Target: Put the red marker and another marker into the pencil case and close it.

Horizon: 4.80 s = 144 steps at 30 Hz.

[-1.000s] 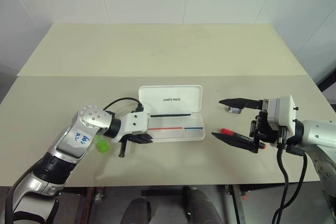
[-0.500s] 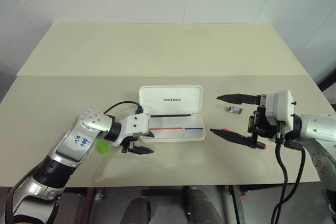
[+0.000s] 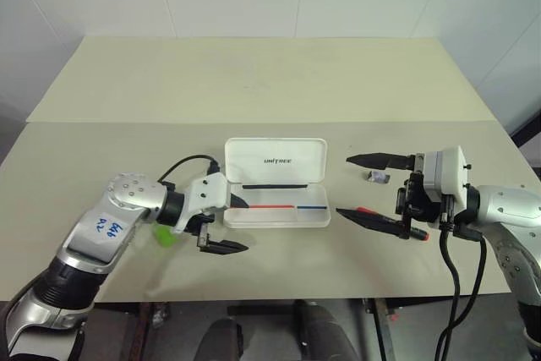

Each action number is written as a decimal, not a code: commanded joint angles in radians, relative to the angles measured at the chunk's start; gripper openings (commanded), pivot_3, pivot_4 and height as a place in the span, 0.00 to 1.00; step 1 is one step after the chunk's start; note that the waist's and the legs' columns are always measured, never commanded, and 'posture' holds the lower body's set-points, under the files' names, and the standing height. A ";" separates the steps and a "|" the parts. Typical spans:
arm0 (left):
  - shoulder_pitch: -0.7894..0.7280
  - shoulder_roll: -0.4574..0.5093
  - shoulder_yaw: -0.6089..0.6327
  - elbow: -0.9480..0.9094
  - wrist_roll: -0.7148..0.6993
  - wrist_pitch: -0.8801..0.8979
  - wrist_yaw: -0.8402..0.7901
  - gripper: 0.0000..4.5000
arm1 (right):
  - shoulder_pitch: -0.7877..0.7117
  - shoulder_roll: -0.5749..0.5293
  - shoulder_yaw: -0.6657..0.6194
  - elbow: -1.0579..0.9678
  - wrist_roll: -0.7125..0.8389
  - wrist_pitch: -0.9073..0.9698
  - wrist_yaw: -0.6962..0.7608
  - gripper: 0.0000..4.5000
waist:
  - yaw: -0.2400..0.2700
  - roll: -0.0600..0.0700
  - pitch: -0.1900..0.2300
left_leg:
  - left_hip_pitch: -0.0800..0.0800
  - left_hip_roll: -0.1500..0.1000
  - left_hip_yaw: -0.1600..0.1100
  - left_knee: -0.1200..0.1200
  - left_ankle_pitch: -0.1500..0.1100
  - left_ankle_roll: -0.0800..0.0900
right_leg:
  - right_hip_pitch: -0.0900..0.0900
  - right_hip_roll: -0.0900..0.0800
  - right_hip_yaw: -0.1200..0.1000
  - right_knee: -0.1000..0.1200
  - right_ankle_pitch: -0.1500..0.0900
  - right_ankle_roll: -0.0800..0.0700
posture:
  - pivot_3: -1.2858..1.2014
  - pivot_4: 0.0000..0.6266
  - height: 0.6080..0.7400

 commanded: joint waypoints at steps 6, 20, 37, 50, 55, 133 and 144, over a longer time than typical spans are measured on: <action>0.045 0.012 0.241 -0.013 -0.235 -0.052 -0.065 0.99 | 0.080 -0.044 -0.084 0.112 -0.038 -0.030 0.034 1.00 | 0.000 0.000 0.000 | 0.000 0.000 0.000 0.000 0.000 0.000 | 0.000 0.000 0.000 0.000 0.000 0.000 | 0.52 0.24 1.00; -0.053 0.085 0.324 0.244 -0.331 -0.207 -0.296 0.99 | 0.120 -0.105 -0.055 0.521 -0.200 -0.202 0.190 1.00 | -0.005 0.000 0.000 | 0.001 0.000 0.003 0.000 0.000 0.000 | 0.000 0.000 0.000 -0.001 0.000 0.000 | 0.52 0.24 1.00; -0.033 0.081 0.318 0.249 -0.326 -0.249 -0.294 1.00 | 0.056 -0.039 0.010 0.663 -0.259 -0.306 0.192 0.44 | -0.005 0.000 0.000 | 0.001 0.000 0.003 0.000 0.000 0.000 | 0.000 0.000 0.001 0.000 0.000 0.000 | 0.52 0.24 1.00; -0.011 0.061 0.319 0.278 -0.310 -0.307 -0.266 1.00 | 0.048 -0.066 -0.023 0.570 -0.263 -0.310 0.162 0.13 | -0.004 0.000 0.000 | 0.001 0.000 0.003 0.000 0.000 0.000 | 0.000 0.000 0.001 0.001 0.000 0.000 | 0.52 0.24 1.00; 0.027 0.062 0.344 0.324 -0.305 -0.351 -0.274 1.00 | -0.089 -0.112 -0.014 0.552 -0.267 -0.319 0.166 0.13 | -0.013 0.001 0.000 | 0.003 0.000 0.005 0.001 0.000 0.000 | 0.000 0.000 0.003 0.002 0.000 0.000 | 0.52 0.24 1.00; 0.639 -0.456 0.517 -0.480 -0.136 -0.082 1.015 1.00 | -0.449 0.109 0.174 0.437 -0.118 -0.066 0.321 1.00 | -0.025 -0.001 0.001 | 0.004 0.000 -0.002 -0.001 -0.001 -0.001 | 0.001 -0.004 -0.005 0.001 0.000 -0.002 | 0.52 0.24 1.00; 0.613 -0.705 0.332 -0.587 0.096 0.306 1.444 1.00 | -0.547 0.129 0.226 0.455 -0.115 -0.040 0.380 1.00 | -0.017 -0.001 0.000 | 0.001 -0.001 -0.001 0.000 -0.001 -0.001 | 0.000 -0.003 -0.006 -0.001 0.002 0.000 | 0.52 0.24 1.00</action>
